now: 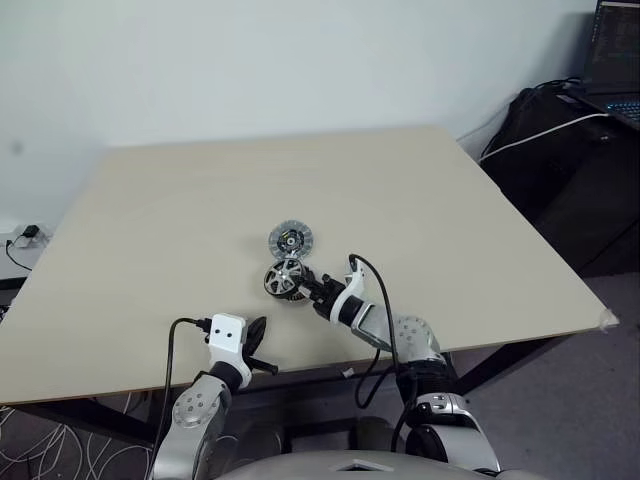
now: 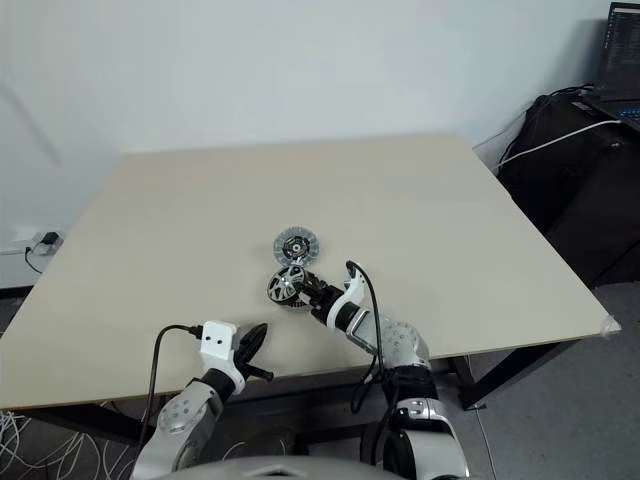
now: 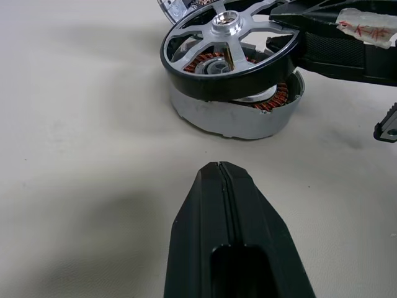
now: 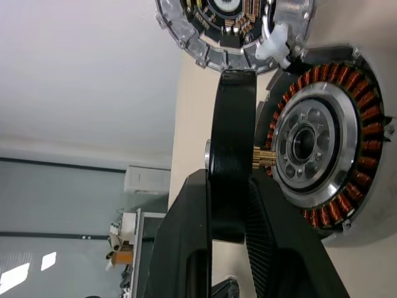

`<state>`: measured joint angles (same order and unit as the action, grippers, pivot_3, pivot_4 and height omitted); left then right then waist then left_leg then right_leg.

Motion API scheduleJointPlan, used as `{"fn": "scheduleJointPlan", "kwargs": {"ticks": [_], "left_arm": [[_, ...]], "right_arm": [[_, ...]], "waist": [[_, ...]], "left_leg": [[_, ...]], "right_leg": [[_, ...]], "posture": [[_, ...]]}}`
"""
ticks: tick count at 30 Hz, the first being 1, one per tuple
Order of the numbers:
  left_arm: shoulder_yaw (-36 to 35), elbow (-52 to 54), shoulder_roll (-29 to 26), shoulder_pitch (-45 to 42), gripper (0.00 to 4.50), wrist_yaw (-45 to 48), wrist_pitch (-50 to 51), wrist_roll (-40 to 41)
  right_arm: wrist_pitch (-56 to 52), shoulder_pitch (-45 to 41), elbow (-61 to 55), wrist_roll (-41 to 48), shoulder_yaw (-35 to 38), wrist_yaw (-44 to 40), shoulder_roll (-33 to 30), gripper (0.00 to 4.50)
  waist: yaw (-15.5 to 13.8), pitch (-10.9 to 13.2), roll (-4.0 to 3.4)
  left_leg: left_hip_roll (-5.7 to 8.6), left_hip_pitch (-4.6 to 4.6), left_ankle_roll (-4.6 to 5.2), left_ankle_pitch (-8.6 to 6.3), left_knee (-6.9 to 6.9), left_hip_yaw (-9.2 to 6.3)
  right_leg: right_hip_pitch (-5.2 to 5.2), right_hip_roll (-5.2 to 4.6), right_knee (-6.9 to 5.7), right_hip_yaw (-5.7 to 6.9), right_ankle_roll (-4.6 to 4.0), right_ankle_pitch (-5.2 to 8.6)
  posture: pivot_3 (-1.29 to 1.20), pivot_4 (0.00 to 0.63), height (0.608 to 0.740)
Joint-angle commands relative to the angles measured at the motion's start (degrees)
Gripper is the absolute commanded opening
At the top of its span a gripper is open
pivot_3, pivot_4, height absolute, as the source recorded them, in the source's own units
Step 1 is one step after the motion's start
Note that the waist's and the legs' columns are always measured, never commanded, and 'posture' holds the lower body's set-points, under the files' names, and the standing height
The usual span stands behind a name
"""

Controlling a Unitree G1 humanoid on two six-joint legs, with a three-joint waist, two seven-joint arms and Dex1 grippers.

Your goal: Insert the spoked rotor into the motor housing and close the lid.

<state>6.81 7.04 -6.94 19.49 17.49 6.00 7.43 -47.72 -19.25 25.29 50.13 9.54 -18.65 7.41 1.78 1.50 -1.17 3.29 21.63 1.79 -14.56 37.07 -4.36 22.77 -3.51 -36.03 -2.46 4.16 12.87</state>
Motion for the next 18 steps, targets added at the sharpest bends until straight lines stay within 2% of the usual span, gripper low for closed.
{"fn": "scheduleJointPlan", "kwargs": {"ticks": [1,18], "left_arm": [[-0.4,3.0,-0.2,-0.3,0.00,0.0,-0.4,0.5],[-0.3,2.4,0.2,-0.9,0.00,0.0,-0.5,0.6]], "right_arm": [[1.2,-0.4,-0.3,0.0,0.3,-1.1,4.0,0.41],[2.5,-1.3,0.6,-1.8,2.3,-1.3,3.2,0.41]], "waist": [[0.0,0.0,0.00],[-0.1,0.0,0.00]], "left_leg": [[0.00,0.00,0.00,0.00,0.00,0.00],[0.02,0.00,0.00,0.00,0.01,0.00]], "right_leg": [[0.00,0.00,0.00,0.00,-0.03,-0.02],[-0.01,0.00,0.00,0.00,-0.08,-0.06]], "posture": [[0.00,0.000,0.740],[0.00,0.000,0.740]]}}
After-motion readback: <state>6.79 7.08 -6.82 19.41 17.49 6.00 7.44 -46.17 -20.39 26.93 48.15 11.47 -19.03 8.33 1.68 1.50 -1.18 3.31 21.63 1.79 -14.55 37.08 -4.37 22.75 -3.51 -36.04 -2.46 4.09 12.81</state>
